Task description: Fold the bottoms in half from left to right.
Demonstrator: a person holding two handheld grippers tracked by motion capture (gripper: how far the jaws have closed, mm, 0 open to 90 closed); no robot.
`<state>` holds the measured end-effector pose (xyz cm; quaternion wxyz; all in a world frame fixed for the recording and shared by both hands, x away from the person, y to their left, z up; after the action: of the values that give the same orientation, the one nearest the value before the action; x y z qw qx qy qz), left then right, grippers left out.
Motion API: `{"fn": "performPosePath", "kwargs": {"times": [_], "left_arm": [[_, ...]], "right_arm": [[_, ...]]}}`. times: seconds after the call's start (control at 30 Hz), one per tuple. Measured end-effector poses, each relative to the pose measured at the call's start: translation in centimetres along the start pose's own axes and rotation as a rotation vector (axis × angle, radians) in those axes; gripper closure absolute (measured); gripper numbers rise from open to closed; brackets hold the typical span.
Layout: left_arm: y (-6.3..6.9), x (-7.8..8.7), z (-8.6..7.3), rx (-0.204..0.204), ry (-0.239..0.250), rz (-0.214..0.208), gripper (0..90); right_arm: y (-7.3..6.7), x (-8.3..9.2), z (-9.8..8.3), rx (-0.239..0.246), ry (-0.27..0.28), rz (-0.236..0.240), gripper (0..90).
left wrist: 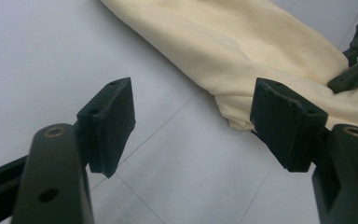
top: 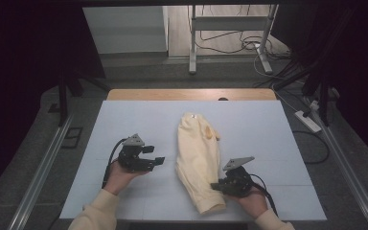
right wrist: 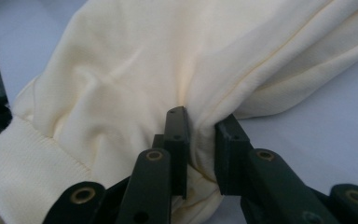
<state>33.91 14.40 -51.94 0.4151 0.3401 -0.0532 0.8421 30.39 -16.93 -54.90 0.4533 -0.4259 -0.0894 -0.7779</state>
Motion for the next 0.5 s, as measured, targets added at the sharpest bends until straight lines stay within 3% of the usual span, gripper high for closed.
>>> {"fn": "performPosePath", "kwargs": {"times": [0.5], "left_arm": [[0.2,-0.1,0.1,-0.008,-0.005,-0.006,30.0]], "right_arm": [[-1.5,-1.0,0.3,0.016,0.015,0.047,77.6]]}}
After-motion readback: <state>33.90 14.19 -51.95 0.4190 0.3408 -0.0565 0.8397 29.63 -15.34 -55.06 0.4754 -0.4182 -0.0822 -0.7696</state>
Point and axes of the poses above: each handheld gripper's, and its own axes: x roughly backward along the jaws, z roughly out of its top, y roughly to its right, the point moved 4 cm from there along -x, roughly forward along the jaws, and after that the axes turned 2 degrees about -x, right-handed, at the moved point
